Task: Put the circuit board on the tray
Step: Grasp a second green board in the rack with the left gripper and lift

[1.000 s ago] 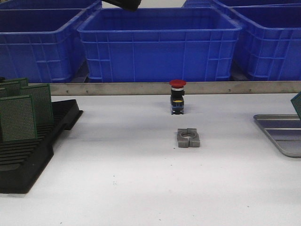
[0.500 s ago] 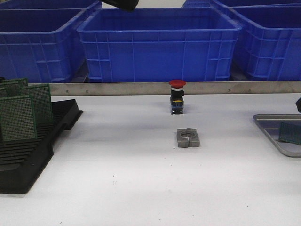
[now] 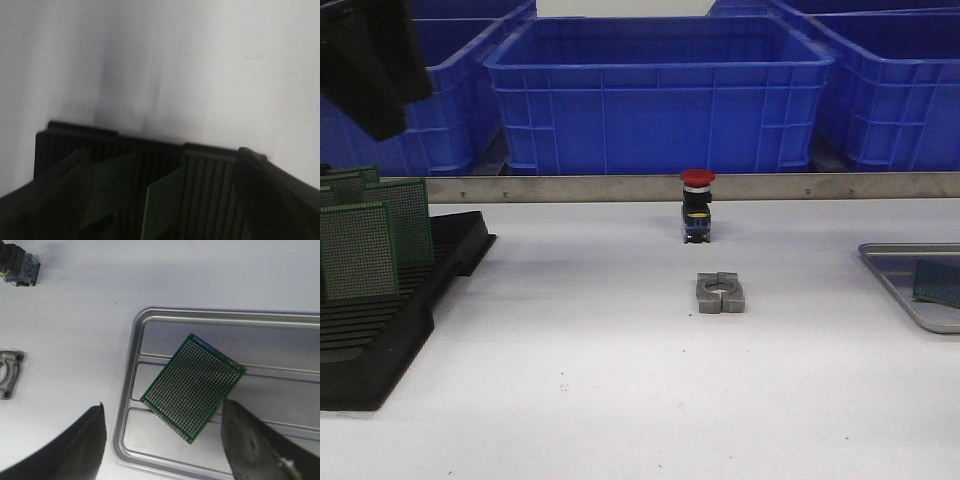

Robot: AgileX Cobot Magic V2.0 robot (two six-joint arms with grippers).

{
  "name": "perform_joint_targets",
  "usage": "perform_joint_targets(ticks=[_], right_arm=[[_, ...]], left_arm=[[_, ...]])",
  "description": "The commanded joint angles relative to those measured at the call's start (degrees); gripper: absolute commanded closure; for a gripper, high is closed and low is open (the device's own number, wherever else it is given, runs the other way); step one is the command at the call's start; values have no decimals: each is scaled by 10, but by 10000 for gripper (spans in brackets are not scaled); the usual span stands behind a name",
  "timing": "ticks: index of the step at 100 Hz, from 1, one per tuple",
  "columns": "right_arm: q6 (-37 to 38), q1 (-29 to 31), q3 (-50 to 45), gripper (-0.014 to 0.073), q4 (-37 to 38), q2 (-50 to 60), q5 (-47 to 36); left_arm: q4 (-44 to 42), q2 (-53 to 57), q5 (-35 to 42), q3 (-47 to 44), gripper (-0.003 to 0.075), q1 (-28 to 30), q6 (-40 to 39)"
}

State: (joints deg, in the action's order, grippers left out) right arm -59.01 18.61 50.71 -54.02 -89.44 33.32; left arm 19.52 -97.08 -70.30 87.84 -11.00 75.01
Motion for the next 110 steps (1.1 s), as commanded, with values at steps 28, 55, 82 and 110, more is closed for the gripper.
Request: perform_joint_targets(ticks=[28, 55, 82, 110], right_arm=[[-5, 4, 16, 83, -10, 24, -2], [-5, 4, 16, 83, -10, 24, 1], [-5, 4, 16, 83, -10, 24, 6], [-5, 4, 16, 83, -10, 24, 7]], left_arm=[[-49, 4, -32, 9, 175, 2, -49], [-95, -39, -32, -2, 175, 2, -49], [-117, -85, -32, -2, 183, 2, -49], [-119, -90, -32, 2, 648, 2, -49]])
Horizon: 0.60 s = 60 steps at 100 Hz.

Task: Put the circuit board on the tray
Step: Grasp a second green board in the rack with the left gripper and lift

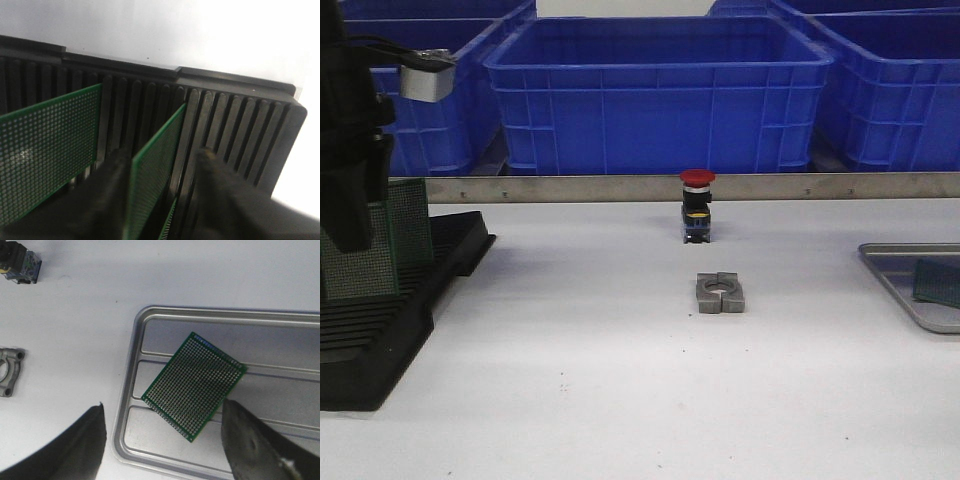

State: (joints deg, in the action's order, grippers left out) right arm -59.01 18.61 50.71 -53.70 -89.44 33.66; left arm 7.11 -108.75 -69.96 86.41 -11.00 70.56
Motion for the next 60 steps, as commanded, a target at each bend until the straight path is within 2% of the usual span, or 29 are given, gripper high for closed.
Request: perform_joint_targets(ticks=[1, 6, 44, 60], right_arm=[[-5, 4, 16, 83, -14, 24, 4], [-5, 4, 16, 83, -14, 24, 4], [-13, 4, 17, 83, -26, 57, 31], [-62, -8, 17, 83, -36, 109, 59]], left_arm=[[5, 27, -36, 16, 673, 2, -5], [5, 27, -36, 16, 740, 2, -5], [12, 75, -36, 31, 740, -6, -5], [70, 117, -36, 32, 740, -15, -5]])
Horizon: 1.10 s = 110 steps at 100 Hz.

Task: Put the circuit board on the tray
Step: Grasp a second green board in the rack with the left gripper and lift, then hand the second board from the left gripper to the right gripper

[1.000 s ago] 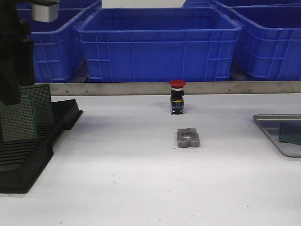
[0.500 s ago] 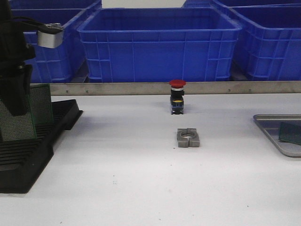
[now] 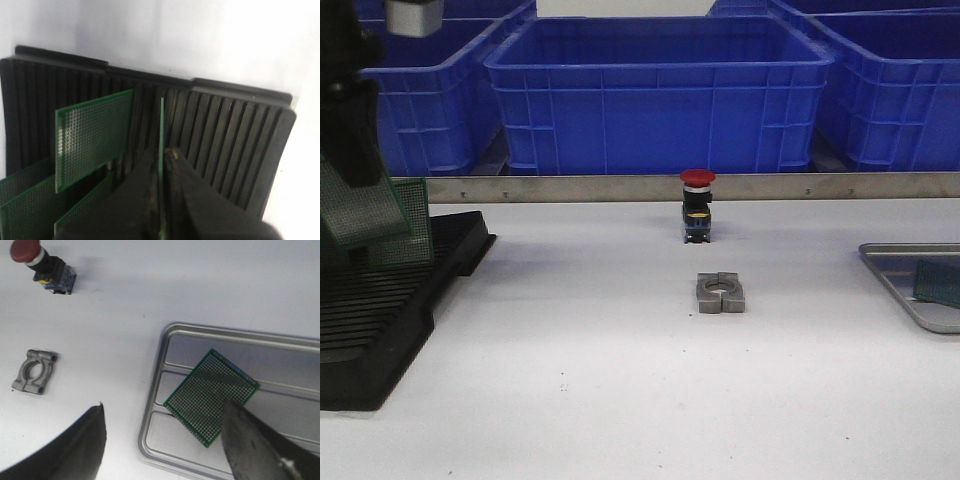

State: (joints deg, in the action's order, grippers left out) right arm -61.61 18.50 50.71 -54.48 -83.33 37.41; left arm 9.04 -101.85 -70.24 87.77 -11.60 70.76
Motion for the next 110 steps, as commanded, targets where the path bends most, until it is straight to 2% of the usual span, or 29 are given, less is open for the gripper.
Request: perform_joint_targets(ticks=[1, 9, 27, 40, 53, 68, 97, 104, 110], right_arm=[[-40, -8, 17, 83, -29, 53, 23], [-93, -30, 17, 83, -38, 79, 40], [-222, -119, 16, 83, -38, 111, 98], [-275, -198, 16, 83, -38, 111, 122], [-304, -263, 16, 83, -38, 109, 121], [-317, -318, 16, 83, -38, 94, 107], [-316, -367, 16, 85, -39, 56, 65], [-315, -367, 16, 134, -39, 46, 68], [-315, -367, 16, 239, -39, 44, 72]], left_arm=[[60, 50, -33, 19, 740, -10, -7], [116, 65, -33, 19, 740, -14, -6], [309, 73, -33, 19, 740, -28, -6], [374, 73, -33, 19, 740, -64, 29], [384, 70, -33, 19, 740, -114, 60], [385, 65, -31, 19, 740, -164, 61], [386, 46, -30, 19, 740, -214, 61], [386, 45, -30, 19, 740, -215, 61], [386, 45, -30, 19, 740, -215, 61]])
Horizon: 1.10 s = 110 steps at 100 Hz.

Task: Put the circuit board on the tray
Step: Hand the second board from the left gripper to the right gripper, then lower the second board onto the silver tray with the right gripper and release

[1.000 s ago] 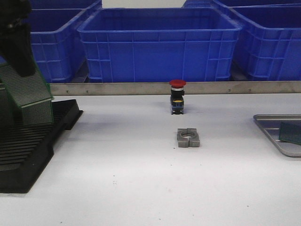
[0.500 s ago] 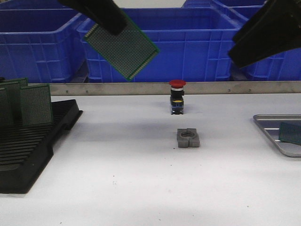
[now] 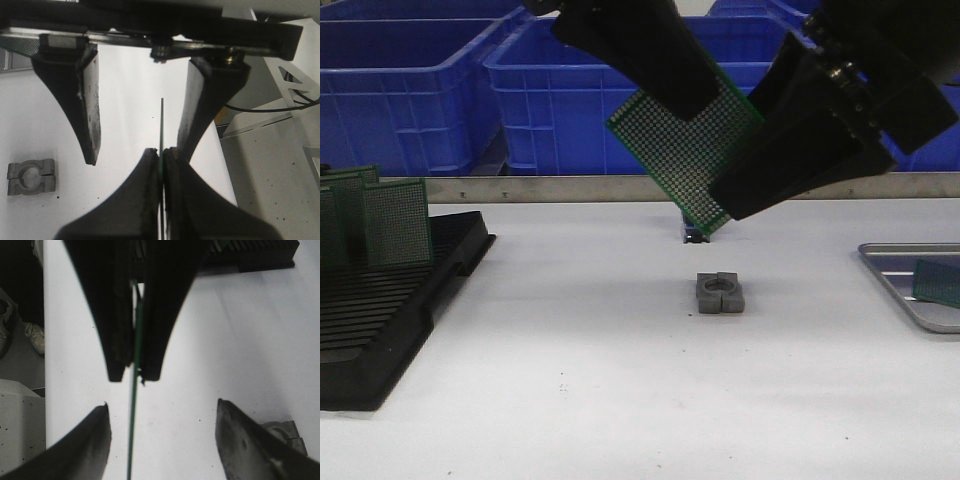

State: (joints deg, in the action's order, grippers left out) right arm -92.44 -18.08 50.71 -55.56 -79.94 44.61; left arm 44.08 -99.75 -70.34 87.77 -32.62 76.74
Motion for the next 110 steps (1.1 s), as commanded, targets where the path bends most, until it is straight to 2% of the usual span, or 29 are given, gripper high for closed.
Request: perform_joint_targets(ticks=[1, 12, 23, 29, 36, 43, 53, 63, 73, 87, 110], right_arm=[[-6, -1, 16, 253, -28, 10, 0], [-6, -1, 16, 508, -28, 10, 0], [-5, -1, 16, 664, -28, 10, 0], [-6, -1, 16, 655, -28, 10, 0], [-6, -1, 16, 658, -28, 10, 0], [-5, -1, 16, 658, -28, 10, 1], [6, -1, 16, 658, -28, 10, 1], [36, 7, 15, 658, -28, 10, 6], [92, 39, 14, 658, -11, 8, 34], [177, 111, 14, 658, 21, 3, 69], [288, 258, 14, 658, 27, -28, 19]], left_arm=[[36, 24, -29, 19, 740, -4, 1], [36, 24, -29, 19, 740, -4, 1], [36, 24, -27, 19, 739, -4, 1], [36, 24, -27, 19, 729, -4, 1], [36, 24, -27, 19, 672, -4, 1], [36, 24, -27, 19, 565, -4, 1], [36, 24, -20, 19, 362, -4, -2], [21, 24, 9, 19, 238, -3, -3], [-18, 26, 53, 21, 216, 5, -5], [-23, 26, 65, 25, 216, 32, -33], [-22, 26, 62, 25, 216, 49, -65]])
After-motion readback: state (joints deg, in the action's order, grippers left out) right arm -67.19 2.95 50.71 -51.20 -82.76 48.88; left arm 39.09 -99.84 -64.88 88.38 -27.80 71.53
